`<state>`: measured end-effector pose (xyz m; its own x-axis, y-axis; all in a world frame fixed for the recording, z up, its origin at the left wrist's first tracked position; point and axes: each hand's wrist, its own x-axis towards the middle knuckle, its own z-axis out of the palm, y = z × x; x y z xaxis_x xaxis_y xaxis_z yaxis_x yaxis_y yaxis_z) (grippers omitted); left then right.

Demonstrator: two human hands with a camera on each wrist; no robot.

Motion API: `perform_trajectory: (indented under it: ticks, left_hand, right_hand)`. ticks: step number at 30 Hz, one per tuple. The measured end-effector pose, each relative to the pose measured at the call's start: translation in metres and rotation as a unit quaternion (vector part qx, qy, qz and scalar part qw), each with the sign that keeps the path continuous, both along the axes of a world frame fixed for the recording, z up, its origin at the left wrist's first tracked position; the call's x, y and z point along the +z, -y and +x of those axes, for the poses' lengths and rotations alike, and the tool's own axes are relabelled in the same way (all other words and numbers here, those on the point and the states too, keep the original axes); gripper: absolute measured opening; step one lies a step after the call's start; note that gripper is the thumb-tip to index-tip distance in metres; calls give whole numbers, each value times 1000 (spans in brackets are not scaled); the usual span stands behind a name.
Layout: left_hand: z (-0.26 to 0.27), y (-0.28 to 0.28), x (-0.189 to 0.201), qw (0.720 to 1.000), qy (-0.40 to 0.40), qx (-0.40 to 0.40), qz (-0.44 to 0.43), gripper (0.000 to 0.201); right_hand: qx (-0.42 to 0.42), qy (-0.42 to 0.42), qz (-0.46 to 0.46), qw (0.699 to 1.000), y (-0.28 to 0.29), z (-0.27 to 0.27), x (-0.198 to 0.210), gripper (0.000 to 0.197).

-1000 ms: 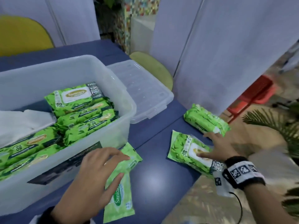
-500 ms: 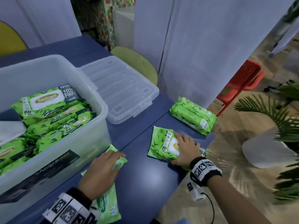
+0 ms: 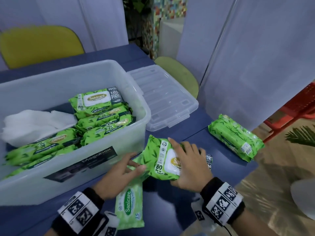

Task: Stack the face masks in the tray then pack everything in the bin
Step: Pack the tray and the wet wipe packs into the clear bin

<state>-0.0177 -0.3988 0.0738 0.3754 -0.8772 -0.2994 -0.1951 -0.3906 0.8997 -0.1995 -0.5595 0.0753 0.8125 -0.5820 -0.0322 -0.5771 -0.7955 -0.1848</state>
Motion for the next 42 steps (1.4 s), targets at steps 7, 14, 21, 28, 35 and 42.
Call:
perform_trajectory:
  ticks: [7, 14, 21, 28, 35, 42]
  left_hand:
    - [-21, 2, 59, 975, -167, 61, -129, 54]
    - [0, -31, 101, 967, -101, 106, -209, 48]
    - [17, -72, 159, 954, 31, 125, -270, 40]
    - [49, -125, 189, 874, 161, 260, -378, 44]
    - [105, -204, 105, 885, 388, 255, -44, 51]
    - [118, -223, 61, 852, 501, 151, -11, 24]
  right_hand:
    - [90, 186, -99, 973, -32, 12, 73, 105]
    - [213, 144, 137, 957, 0, 21, 150, 110]
    - [310, 42, 218, 924, -10, 78, 187, 90]
    - [379, 203, 228, 874, -51, 134, 220, 88]
    - [369, 221, 183, 884, -62, 227, 236, 102]
    - [399, 48, 203, 893, -92, 307, 185, 93]
